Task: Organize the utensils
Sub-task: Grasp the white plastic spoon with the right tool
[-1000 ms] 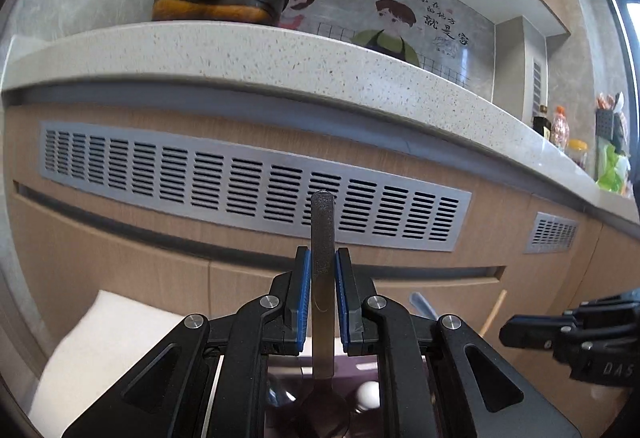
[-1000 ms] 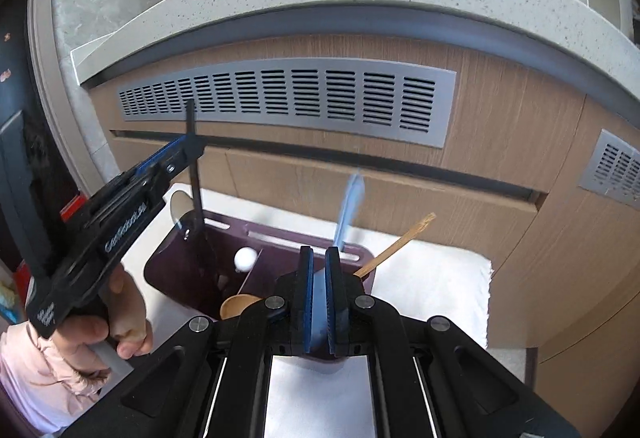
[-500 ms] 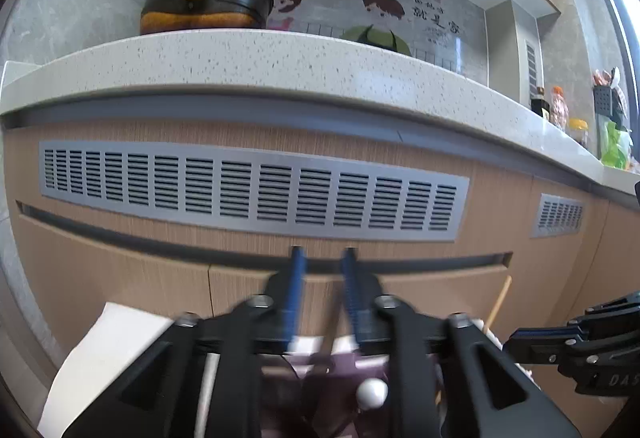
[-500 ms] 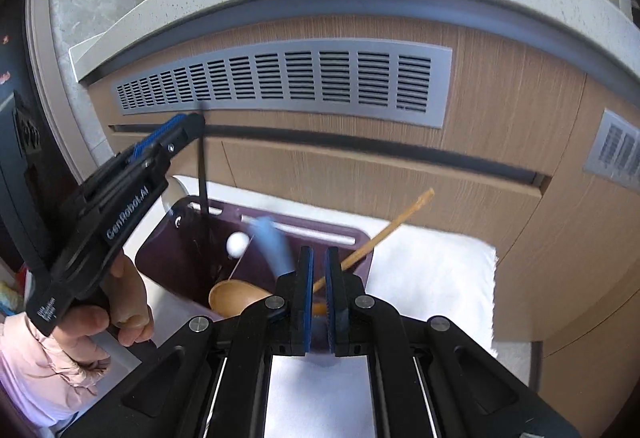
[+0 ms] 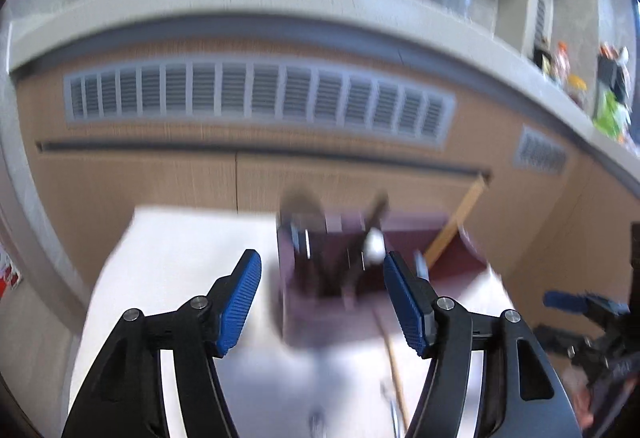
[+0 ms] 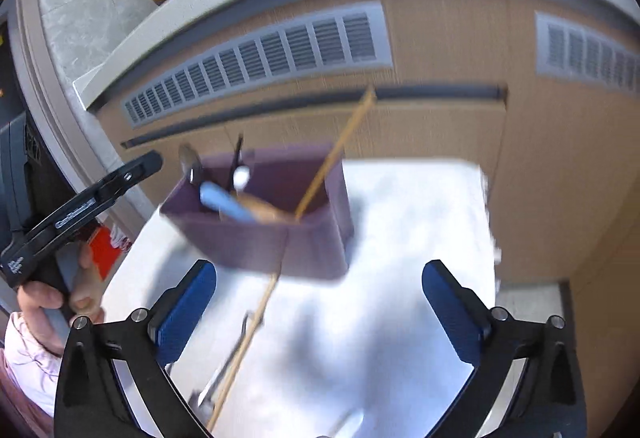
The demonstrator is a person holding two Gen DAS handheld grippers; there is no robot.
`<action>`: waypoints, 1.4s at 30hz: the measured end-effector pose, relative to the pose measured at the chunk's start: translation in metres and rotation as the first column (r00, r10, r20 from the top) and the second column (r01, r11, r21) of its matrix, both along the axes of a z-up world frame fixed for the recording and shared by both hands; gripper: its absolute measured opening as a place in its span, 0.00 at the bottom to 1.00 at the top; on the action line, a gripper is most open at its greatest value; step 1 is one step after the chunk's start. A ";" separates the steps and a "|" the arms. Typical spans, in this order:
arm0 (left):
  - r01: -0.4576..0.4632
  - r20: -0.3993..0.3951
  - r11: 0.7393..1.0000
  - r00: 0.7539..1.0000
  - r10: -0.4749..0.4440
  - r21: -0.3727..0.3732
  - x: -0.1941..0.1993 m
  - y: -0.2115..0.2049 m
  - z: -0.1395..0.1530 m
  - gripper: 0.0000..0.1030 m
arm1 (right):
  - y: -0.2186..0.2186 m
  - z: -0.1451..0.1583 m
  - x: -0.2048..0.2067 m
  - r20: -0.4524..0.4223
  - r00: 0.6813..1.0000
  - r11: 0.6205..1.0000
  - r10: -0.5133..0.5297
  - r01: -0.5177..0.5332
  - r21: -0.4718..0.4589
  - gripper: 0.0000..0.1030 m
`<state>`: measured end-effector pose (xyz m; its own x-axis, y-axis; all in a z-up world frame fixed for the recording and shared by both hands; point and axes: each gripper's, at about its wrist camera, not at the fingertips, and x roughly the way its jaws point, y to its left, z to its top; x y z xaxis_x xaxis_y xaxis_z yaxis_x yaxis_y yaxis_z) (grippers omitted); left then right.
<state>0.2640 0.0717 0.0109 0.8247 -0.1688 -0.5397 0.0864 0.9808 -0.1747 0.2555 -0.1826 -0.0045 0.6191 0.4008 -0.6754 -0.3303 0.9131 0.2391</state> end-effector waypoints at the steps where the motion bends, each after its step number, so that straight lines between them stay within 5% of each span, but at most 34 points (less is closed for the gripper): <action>1: 0.014 -0.032 1.000 0.999 -0.014 0.015 -0.009 -0.001 -0.007 0.62 | -0.002 -0.007 -0.007 -0.020 1.000 1.000 0.000 0.000 -0.007 1.00; 7: 0.097 -0.189 0.993 0.978 -0.083 0.065 -0.052 -0.010 -0.049 0.63 | 0.002 -0.038 -0.052 -0.045 0.997 0.979 -0.068 0.058 -0.194 1.00; 13: 0.117 -0.274 0.991 0.957 -0.095 0.064 -0.075 -0.011 -0.070 0.63 | 0.006 -0.065 -0.083 -0.151 0.988 0.997 -0.031 0.021 -0.068 1.00; 25: 0.095 -0.318 0.994 0.945 -0.074 0.051 -0.078 0.000 -0.073 0.66 | -0.005 -0.086 -0.081 -0.276 0.944 0.978 -0.179 0.202 0.057 1.00; 31: 0.108 -0.337 0.993 0.938 -0.083 0.057 -0.074 -0.004 -0.077 0.66 | 0.013 -0.084 -0.081 -0.234 0.958 0.986 -0.167 0.155 -0.066 0.98; 33: 0.117 -0.339 0.991 0.937 -0.089 0.064 -0.074 -0.006 -0.077 0.66 | 0.022 -0.085 -0.084 -0.182 0.966 0.973 -0.185 0.154 -0.171 0.81; 36: 0.125 -0.337 0.990 0.937 -0.095 0.069 -0.075 -0.008 -0.076 0.66 | 0.035 -0.086 -0.087 -0.105 0.976 0.925 -0.191 0.143 -0.352 0.42; 39: 0.135 -0.341 0.988 0.934 -0.104 0.069 -0.073 -0.011 -0.076 0.66 | 0.037 -0.083 -0.085 -0.131 0.980 0.938 -0.149 0.098 -0.333 0.15; 42: 0.163 -0.351 0.985 0.927 -0.132 0.061 -0.070 -0.017 -0.073 0.66 | 0.037 -0.081 -0.084 -0.129 0.984 0.935 -0.125 0.073 -0.348 0.08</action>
<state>0.1937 0.0545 -0.0618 0.5546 -0.2136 -0.8042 0.1812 0.9743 -0.1339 0.1715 -0.1453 -0.0855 0.5272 0.0725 -0.8466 -0.2188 0.9743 -0.0529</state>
